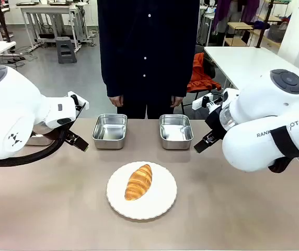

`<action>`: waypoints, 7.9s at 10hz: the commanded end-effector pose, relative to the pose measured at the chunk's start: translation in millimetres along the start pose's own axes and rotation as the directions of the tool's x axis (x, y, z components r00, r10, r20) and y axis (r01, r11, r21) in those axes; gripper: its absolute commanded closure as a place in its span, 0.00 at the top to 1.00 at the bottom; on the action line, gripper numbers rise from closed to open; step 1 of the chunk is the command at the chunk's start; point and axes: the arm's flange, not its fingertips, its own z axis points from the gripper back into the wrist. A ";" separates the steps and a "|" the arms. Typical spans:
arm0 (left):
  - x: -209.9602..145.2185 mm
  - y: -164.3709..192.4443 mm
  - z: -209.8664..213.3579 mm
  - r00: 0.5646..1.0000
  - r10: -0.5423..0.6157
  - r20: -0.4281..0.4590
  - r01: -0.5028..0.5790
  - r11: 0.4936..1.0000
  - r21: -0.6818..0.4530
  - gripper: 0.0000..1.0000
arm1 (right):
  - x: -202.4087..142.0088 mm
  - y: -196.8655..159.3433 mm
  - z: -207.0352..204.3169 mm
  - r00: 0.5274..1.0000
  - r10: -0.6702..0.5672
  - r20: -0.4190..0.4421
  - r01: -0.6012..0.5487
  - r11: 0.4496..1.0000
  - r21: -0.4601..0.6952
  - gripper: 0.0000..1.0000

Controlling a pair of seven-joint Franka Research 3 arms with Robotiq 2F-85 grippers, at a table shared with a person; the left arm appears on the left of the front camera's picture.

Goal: Place the bread in the container.
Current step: Place the Butter Roll into the Airtight Container indicated by the human.

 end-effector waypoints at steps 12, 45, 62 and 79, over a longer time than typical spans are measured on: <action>12.5 29.2 39.9 0.997 0.020 0.072 -0.017 0.999 -0.044 1.00 | 31.1 -19.3 30.9 0.999 0.019 0.042 -0.019 1.000 -0.002 1.00; -47.6 247.6 211.6 0.929 0.045 0.367 0.057 0.963 -0.264 1.00 | -52.6 -316.0 238.9 0.922 -0.172 0.348 0.130 0.981 0.143 1.00; -52.4 245.4 217.0 0.913 0.037 0.406 0.067 0.968 -0.240 1.00 | -52.6 -316.0 238.9 0.922 -0.172 0.348 0.130 0.981 0.143 1.00; -52.4 245.4 217.0 0.913 0.037 0.406 0.067 0.968 -0.240 1.00 | -52.6 -316.0 238.9 0.922 -0.172 0.348 0.130 0.981 0.143 1.00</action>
